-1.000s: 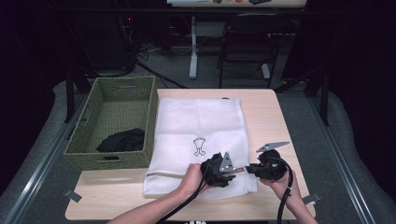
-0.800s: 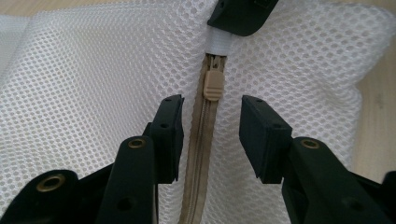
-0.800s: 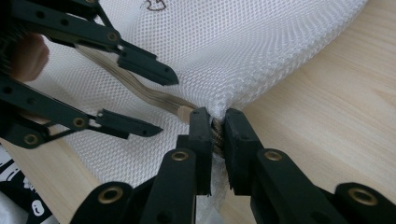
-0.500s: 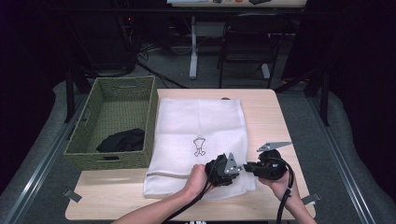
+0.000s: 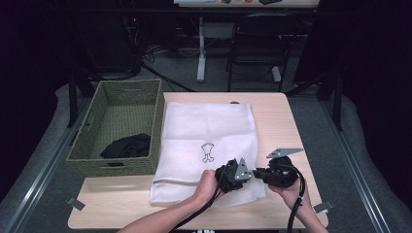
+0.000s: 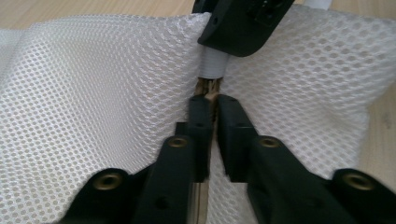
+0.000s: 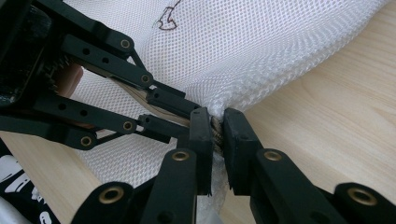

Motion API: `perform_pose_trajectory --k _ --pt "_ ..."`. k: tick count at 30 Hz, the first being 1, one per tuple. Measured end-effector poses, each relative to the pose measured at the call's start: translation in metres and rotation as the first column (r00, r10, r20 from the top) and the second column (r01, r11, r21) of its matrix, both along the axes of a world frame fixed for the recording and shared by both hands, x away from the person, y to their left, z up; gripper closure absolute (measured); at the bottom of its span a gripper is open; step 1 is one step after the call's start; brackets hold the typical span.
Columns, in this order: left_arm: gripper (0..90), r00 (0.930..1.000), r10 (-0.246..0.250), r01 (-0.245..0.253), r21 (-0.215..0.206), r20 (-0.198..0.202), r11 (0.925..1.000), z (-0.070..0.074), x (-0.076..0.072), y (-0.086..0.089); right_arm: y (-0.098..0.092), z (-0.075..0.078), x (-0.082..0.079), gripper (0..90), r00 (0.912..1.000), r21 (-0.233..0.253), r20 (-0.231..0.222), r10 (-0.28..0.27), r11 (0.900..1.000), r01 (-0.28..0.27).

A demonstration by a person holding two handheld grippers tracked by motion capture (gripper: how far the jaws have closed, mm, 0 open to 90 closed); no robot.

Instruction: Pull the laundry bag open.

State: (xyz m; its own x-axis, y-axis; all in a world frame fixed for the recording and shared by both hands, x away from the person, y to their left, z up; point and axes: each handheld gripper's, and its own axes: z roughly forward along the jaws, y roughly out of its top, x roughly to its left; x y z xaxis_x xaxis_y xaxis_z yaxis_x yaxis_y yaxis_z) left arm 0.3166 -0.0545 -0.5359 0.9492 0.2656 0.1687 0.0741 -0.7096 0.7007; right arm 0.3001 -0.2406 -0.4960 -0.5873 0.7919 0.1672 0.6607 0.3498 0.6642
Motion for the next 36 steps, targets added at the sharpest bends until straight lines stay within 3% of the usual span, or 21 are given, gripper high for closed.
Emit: perform_pose_trajectory --k 4,17,23,24,27,29,36 --pt "85.1 0.9996 0.0 -0.001 -0.037 -0.027 0.9993 -0.0003 0.0017 0.0021 -0.001 0.0009 -0.0006 83.0 1.0 -0.003 0.007 -0.003 1.0 0.003" --pt "86.8 0.9998 -0.008 0.008 -0.004 -0.016 1.0 0.0035 -0.0003 0.0018 -0.0005 0.0005 -0.0015 83.0 0.9997 -0.032 0.025 0.006 0.999 -0.005" --pt "86.9 0.9997 -0.015 0.015 0.016 -0.021 0.9998 0.0037 -0.0008 0.0014 -0.0003 -0.0034 -0.0001 77.8 0.9999 -0.033 0.0 0.015 0.999 -0.015" --pt "86.9 0.9996 -0.016 0.017 0.019 -0.023 0.9997 0.0041 -0.0008 0.0014 0.0001 -0.0056 0.0009 75.6 0.9997 -0.024 -0.022 0.01 1.0 -0.011" --pt "86.9 0.9996 -0.016 0.016 0.024 -0.025 0.9996 0.0032 -0.0011 0.0012 0.001 -0.0084 0.0025 77.9 0.9995 -0.036 -0.028 0.016 0.999 -0.017" --pt "86.9 0.9994 -0.016 0.017 0.024 -0.03 0.9996 0.0033 -0.0007 0.0016 0.0021 -0.0076 0.0018 82.0 0.9996 -0.036 -0.021 0.018 0.999 -0.018" --pt "87.0 0.9995 -0.009 0.01 0.021 -0.03 0.9997 0.0045 -0.0005 0.0027 0.0042 -0.0046 -0.0002 83.2 0.9997 -0.068 0.011 0.021 0.997 -0.02"
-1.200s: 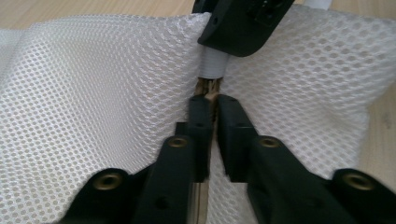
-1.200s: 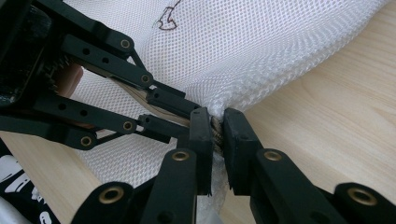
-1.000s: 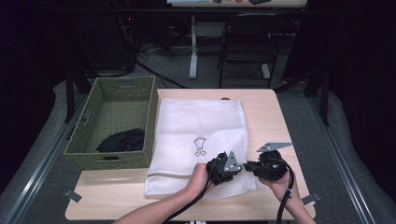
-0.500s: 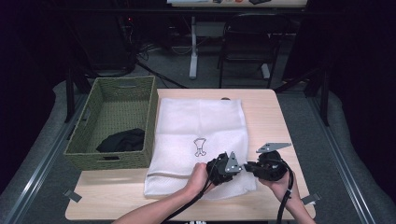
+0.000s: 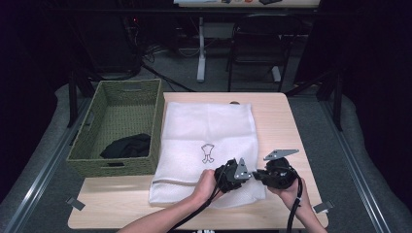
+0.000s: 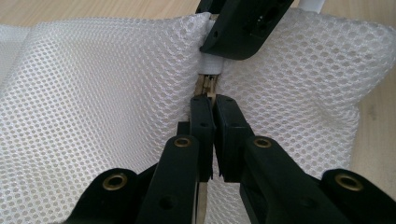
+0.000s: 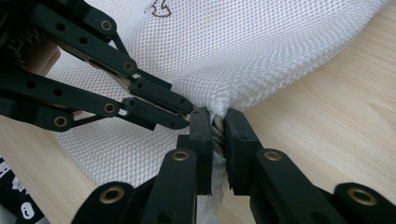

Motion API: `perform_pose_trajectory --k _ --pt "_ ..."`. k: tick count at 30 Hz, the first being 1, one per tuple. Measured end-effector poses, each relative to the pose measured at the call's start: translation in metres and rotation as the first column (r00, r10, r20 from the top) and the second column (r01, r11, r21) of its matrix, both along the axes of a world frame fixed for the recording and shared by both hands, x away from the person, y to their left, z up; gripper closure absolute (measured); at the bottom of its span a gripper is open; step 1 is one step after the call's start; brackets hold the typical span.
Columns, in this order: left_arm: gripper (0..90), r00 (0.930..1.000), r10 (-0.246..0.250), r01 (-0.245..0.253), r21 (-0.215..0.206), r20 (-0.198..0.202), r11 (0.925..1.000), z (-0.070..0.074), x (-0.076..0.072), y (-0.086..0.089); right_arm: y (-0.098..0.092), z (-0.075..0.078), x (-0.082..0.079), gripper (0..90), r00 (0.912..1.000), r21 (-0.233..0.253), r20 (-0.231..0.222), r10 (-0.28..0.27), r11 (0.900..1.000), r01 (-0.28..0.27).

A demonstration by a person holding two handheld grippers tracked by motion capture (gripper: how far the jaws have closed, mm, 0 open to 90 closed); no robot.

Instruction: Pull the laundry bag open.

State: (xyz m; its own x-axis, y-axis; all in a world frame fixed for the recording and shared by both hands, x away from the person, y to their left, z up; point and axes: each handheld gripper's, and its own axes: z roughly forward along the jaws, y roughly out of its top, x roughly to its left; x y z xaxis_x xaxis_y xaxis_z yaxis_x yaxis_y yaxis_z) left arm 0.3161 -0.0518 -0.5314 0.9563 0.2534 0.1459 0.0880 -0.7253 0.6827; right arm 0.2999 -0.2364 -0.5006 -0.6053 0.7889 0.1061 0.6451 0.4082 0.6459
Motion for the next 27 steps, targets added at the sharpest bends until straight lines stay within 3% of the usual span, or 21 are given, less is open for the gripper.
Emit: perform_pose_trajectory --k 10,11,27 --pt "87.1 0.9999 0.011 -0.011 0.018 0.006 0.9998 -0.002 0.0 0.001 0.0 0.001 -0.001 83.4 0.9998 -0.015 0.002 -0.018 1.0 0.018" --pt "87.1 0.9999 0.011 -0.011 0.017 -0.008 0.9998 -0.002 0.002 0.003 -0.001 0.001 -0.001 83.4 0.9998 -0.019 0.01 -0.019 1.0 0.019" --pt "87.0 0.9995 0.022 -0.021 0.04 -0.023 0.999 -0.004 0.002 0.014 -0.005 0.001 0.0 83.3 0.9997 -0.024 0.005 -0.025 0.999 0.025"
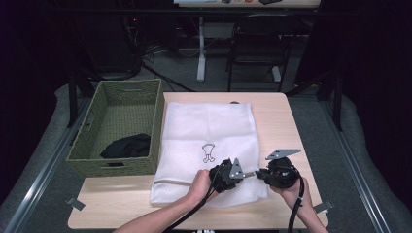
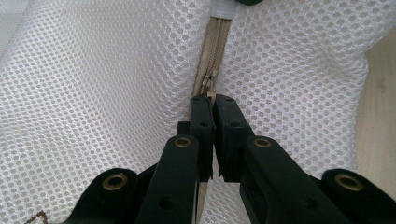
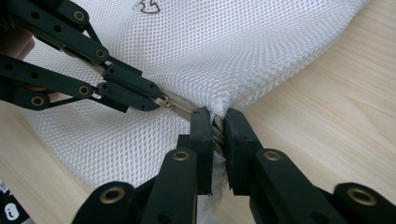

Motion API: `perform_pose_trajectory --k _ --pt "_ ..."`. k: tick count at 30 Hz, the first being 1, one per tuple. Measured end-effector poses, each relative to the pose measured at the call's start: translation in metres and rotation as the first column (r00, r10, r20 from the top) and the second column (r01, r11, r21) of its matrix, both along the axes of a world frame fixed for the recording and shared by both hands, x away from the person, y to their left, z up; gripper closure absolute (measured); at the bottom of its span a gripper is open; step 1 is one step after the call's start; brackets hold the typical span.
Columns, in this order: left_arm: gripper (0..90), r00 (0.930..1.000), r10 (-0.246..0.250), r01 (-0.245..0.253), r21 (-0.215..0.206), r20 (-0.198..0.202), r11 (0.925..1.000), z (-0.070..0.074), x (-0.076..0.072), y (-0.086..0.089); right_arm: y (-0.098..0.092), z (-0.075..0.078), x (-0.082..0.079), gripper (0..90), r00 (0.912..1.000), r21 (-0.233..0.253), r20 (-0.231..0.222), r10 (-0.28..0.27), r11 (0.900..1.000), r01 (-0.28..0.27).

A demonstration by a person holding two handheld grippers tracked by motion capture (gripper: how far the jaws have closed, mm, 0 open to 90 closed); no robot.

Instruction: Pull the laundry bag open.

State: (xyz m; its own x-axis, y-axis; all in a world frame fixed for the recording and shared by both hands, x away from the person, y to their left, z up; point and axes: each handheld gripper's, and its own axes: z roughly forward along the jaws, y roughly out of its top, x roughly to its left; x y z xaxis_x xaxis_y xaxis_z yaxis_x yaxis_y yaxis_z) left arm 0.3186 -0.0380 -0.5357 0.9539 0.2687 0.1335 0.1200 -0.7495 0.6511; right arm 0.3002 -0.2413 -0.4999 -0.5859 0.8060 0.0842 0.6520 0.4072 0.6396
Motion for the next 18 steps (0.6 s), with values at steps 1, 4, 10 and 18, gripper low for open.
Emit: perform_pose_trajectory --k 1,4,10,18 --pt "87.0 1.0 0.001 -0.001 0.003 0.004 1.0 0.0 0.0 0.0 0.0 0.0 0.0 83.3 1.0 0.001 -0.002 0.0 1.0 0.0" --pt "87.0 1.0 0.003 -0.003 0.01 0.005 0.9999 0.0 -0.001 0.001 0.001 0.0 0.0 83.4 1.0 -0.003 -0.001 0.0 1.0 0.0" --pt "87.0 1.0 0.003 -0.002 0.02 -0.007 0.9998 -0.001 0.0 0.001 0.001 -0.002 0.0 83.4 1.0 -0.017 0.005 0.003 1.0 -0.003" --pt "87.1 0.9996 0.019 -0.018 0.033 -0.022 0.9993 -0.006 0.003 0.011 -0.003 -0.001 0.0 83.4 0.9999 -0.019 0.005 -0.016 1.0 0.016"
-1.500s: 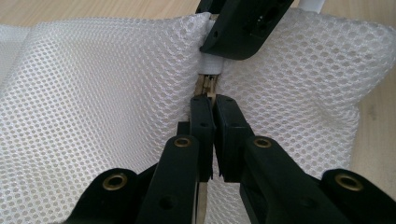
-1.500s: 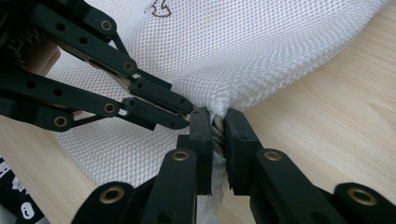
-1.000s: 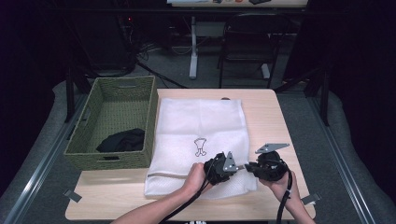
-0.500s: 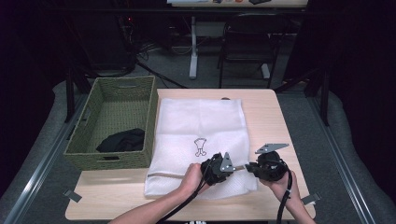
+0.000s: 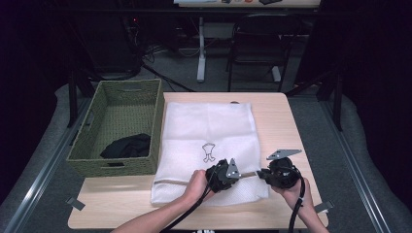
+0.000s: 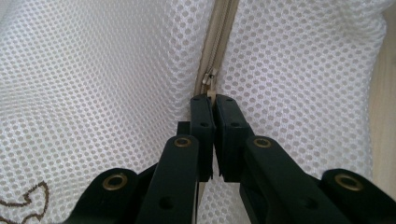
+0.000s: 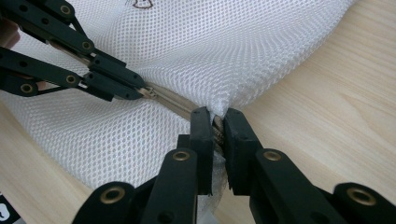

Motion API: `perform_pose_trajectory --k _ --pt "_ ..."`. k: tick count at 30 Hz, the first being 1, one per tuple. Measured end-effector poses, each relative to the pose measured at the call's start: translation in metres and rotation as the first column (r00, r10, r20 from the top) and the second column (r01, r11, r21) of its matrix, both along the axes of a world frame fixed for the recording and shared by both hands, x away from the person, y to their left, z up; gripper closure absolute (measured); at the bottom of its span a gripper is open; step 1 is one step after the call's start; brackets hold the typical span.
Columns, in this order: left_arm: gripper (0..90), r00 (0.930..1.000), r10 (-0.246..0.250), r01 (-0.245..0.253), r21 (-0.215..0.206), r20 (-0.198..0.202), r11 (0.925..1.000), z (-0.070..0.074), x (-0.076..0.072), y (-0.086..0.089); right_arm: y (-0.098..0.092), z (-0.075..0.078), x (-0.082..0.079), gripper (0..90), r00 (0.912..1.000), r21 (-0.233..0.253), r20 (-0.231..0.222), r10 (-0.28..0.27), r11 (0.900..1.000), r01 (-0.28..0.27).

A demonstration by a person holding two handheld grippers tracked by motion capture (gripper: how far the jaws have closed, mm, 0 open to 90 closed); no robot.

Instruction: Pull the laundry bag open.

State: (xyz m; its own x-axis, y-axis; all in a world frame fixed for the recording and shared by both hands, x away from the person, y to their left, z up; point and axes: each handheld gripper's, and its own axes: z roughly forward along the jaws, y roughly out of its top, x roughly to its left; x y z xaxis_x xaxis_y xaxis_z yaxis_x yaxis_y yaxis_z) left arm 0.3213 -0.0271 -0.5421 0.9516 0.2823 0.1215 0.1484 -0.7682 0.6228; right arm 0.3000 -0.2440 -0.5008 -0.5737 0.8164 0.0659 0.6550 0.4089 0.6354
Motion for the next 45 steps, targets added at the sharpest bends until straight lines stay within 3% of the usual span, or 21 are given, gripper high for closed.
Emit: perform_pose_trajectory --k 5,13,45 --pt "87.0 1.0 -0.005 0.005 0.002 -0.009 1.0 0.001 -0.003 0.006 0.001 -0.002 0.0 83.4 1.0 -0.003 -0.006 0.007 1.0 -0.007" --pt "87.1 0.9995 0.016 -0.015 0.039 -0.027 0.9991 -0.005 -0.001 0.017 0.0 -0.003 0.0 83.4 0.9999 -0.02 -0.01 -0.001 1.0 0.001" --pt "87.0 0.9963 0.071 -0.066 0.106 -0.048 0.9922 -0.001 0.0 0.071 -0.005 -0.008 0.002 83.5 0.9985 -0.047 -0.051 -0.021 0.999 0.018"
